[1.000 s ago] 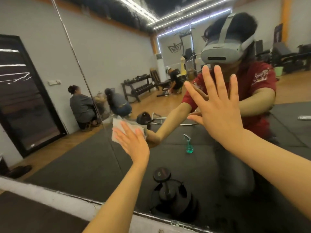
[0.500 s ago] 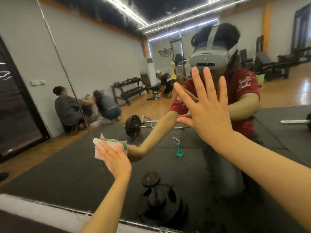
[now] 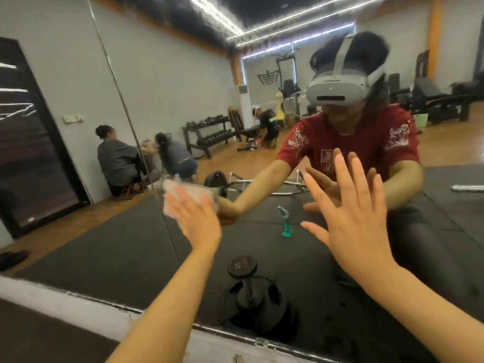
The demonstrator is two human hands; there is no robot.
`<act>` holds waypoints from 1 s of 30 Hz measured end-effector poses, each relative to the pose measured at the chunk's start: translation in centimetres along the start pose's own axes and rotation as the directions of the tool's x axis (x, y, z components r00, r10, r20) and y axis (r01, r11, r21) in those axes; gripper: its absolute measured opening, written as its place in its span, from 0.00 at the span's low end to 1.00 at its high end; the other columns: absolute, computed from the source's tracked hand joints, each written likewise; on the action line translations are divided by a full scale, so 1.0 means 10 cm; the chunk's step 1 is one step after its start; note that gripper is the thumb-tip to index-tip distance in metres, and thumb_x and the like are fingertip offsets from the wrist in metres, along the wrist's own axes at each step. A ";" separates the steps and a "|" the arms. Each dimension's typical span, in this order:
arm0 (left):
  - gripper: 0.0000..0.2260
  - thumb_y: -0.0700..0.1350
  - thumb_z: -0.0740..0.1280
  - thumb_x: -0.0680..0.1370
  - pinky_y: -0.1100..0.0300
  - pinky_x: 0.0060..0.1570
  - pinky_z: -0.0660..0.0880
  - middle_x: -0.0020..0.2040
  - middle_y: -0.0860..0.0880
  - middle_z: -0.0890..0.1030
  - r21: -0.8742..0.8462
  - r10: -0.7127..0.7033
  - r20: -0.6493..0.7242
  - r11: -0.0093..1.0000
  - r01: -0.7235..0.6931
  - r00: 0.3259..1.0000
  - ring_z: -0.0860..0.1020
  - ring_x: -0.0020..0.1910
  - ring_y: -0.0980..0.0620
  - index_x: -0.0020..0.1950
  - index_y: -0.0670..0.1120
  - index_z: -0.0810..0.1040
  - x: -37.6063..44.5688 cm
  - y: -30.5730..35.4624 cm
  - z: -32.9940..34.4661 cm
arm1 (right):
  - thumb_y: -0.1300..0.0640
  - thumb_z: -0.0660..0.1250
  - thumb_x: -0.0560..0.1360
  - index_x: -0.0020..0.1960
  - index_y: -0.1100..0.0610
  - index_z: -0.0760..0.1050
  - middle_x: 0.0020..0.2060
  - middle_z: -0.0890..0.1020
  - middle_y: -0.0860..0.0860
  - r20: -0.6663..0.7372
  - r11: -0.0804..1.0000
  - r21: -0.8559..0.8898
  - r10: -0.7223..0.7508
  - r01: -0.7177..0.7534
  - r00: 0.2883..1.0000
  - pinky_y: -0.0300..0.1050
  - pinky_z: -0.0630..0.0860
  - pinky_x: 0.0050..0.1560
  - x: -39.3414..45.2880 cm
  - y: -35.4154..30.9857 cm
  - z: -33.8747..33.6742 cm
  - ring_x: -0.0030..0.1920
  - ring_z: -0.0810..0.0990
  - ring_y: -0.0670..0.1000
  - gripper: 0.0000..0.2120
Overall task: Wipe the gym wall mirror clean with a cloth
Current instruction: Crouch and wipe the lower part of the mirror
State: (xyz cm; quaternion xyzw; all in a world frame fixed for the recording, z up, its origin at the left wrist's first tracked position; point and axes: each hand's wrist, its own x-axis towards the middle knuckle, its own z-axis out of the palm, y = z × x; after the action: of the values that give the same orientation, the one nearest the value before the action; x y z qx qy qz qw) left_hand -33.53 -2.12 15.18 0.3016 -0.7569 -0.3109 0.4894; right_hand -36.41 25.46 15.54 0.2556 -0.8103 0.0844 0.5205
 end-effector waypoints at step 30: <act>0.30 0.54 0.48 0.82 0.39 0.74 0.54 0.80 0.39 0.41 0.024 -0.049 0.040 0.999 0.048 0.998 0.46 0.79 0.39 0.80 0.43 0.41 -0.57 -0.97 0.30 | 0.39 0.73 0.67 0.81 0.49 0.49 0.79 0.47 0.62 0.028 0.996 -0.088 0.003 0.000 1.000 0.69 0.51 0.74 -0.26 0.09 0.26 0.78 0.46 0.65 0.51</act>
State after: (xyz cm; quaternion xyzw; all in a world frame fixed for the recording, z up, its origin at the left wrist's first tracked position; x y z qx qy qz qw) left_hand -32.90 -3.32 3.57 0.3194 -0.7627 -0.3199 0.4626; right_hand -38.08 26.07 12.23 0.2329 -0.8205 0.0454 0.5200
